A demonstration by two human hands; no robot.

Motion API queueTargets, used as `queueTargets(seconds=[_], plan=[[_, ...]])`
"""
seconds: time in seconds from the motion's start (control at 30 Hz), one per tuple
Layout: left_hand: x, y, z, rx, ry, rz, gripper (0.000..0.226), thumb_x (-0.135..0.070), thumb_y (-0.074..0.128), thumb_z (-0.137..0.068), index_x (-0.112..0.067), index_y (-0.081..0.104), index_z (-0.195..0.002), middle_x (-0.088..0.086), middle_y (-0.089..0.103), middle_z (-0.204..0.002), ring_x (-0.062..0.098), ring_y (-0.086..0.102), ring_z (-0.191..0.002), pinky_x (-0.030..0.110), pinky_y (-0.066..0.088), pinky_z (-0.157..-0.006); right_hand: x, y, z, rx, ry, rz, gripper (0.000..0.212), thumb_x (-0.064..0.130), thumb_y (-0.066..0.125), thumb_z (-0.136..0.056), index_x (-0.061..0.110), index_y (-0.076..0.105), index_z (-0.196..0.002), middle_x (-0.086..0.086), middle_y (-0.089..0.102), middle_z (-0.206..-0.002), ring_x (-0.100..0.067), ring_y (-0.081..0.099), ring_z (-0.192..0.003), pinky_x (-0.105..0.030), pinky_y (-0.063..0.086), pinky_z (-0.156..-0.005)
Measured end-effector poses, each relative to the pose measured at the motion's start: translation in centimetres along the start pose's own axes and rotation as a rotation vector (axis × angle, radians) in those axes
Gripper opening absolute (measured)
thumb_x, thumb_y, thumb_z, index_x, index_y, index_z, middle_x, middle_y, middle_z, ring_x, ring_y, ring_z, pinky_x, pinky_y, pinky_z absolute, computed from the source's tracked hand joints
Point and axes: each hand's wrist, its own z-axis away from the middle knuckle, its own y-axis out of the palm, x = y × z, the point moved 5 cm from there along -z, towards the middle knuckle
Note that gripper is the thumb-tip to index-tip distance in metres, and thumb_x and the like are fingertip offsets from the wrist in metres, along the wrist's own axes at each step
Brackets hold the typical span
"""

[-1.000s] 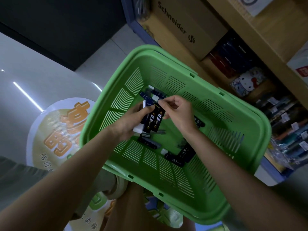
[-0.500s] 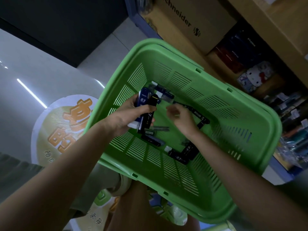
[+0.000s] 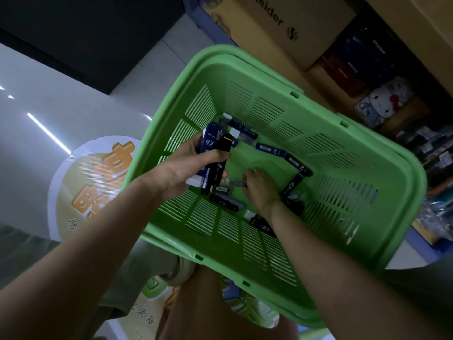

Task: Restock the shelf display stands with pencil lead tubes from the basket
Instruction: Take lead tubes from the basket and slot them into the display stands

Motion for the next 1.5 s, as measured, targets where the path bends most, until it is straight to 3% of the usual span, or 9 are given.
queueTargets(seconds=[0.2,0.37,0.6,0.83,0.97,1.1,1.3,1.4,1.5], plan=[[0.4,0.2,0.9,-0.027,-0.005,0.019,0.026,0.003,0.056,-0.085,-0.013,0.050,-0.104,0.009,0.061,-0.080,0.013,0.063,-0.056,0.023,0.052,-0.052,-0.6,-1.5,1.2,0.118,0.203,-0.657,0.010,0.009,0.054,-0.094,0.006,0.053,-0.103,-0.005,0.061,-0.093,-0.017,0.059,-0.085,-0.022,0.049,-0.071],[1.4,0.8,2.3,-0.127,-0.032,0.041,0.025,0.001,0.059,-0.085,-0.012,0.051,-0.105,0.011,0.062,-0.080,0.018,0.063,-0.061,0.030,0.052,-0.057,1.4,-7.1,3.4,0.004,0.067,-0.976,0.008,0.007,0.059,-0.090,0.009,0.060,-0.098,0.005,0.064,-0.083,-0.008,0.063,-0.071,-0.022,0.055,-0.070],[0.8,3.3,4.9,-0.270,0.064,0.183,0.028,-0.004,0.064,-0.085,-0.007,0.053,-0.111,0.012,0.065,-0.088,0.018,0.063,-0.062,0.030,0.053,-0.056,3.8,-16.1,9.1,-0.424,-0.119,-0.985,0.019,0.011,0.057,-0.092,0.022,0.062,-0.106,0.012,0.064,-0.081,0.002,0.062,-0.071,-0.016,0.054,-0.070],[-2.4,8.3,8.5,-0.208,0.245,0.336,0.029,-0.005,0.059,-0.087,-0.005,0.048,-0.114,0.007,0.060,-0.074,0.012,0.060,-0.054,0.023,0.052,-0.051,3.9,-21.2,15.7,-0.502,-0.181,-0.963,0.010,0.015,0.057,-0.093,0.024,0.061,-0.090,0.009,0.062,-0.067,-0.003,0.061,-0.061,-0.024,0.055,-0.064],[-4.1,12.2,10.5,-0.139,0.270,0.270,0.022,-0.004,0.059,-0.087,-0.006,0.050,-0.107,0.007,0.061,-0.076,0.012,0.061,-0.053,0.023,0.050,-0.049,3.4,-23.7,19.2,-0.576,-0.217,-0.890,0.010,0.013,0.065,-0.088,0.023,0.063,-0.090,0.006,0.066,-0.082,-0.005,0.063,-0.073,-0.028,0.056,-0.070],[-5.5,15.8,12.2,-0.071,0.320,0.216,0.020,-0.005,0.061,-0.087,-0.006,0.053,-0.105,0.007,0.063,-0.071,0.015,0.061,-0.056,0.026,0.050,-0.051,2.6,-26.4,22.4,-0.759,-0.214,-0.704,0.005,0.019,0.063,-0.089,0.017,0.062,-0.094,0.005,0.055,-0.093,-0.003,0.056,-0.084,-0.018,0.048,-0.075],[-8.3,20.6,15.7,0.051,0.391,0.141,0.026,-0.008,0.067,-0.083,-0.011,0.055,-0.105,0.005,0.066,-0.069,0.017,0.063,-0.059,0.030,0.051,-0.057,1.8,-32.5,28.9,-0.860,-0.252,-0.732,0.004,0.025,0.057,-0.093,0.028,0.054,-0.092,0.003,0.062,-0.075,-0.017,0.061,-0.067,-0.040,0.053,-0.065],[-10.0,22.2,17.2,0.069,0.421,0.074,0.025,-0.008,0.067,-0.084,-0.012,0.056,-0.106,0.004,0.066,-0.072,0.014,0.065,-0.059,0.024,0.051,-0.052,1.9,-36.2,32.8,-0.957,-0.320,-0.664,0.012,0.020,0.059,-0.092,0.029,0.051,-0.095,0.010,0.062,-0.077,-0.007,0.063,-0.064,-0.024,0.053,-0.062],[-12.0,23.9,18.4,0.100,0.454,0.006,0.032,-0.010,0.067,-0.084,-0.012,0.054,-0.114,0.006,0.067,-0.075,0.011,0.065,-0.058,0.020,0.049,-0.054,2.1,-39.9,36.4,-1.051,-0.348,-0.607,0.016,0.021,0.058,-0.091,0.030,0.048,-0.100,0.009,0.062,-0.084,-0.008,0.064,-0.067,-0.025,0.055,-0.065]])
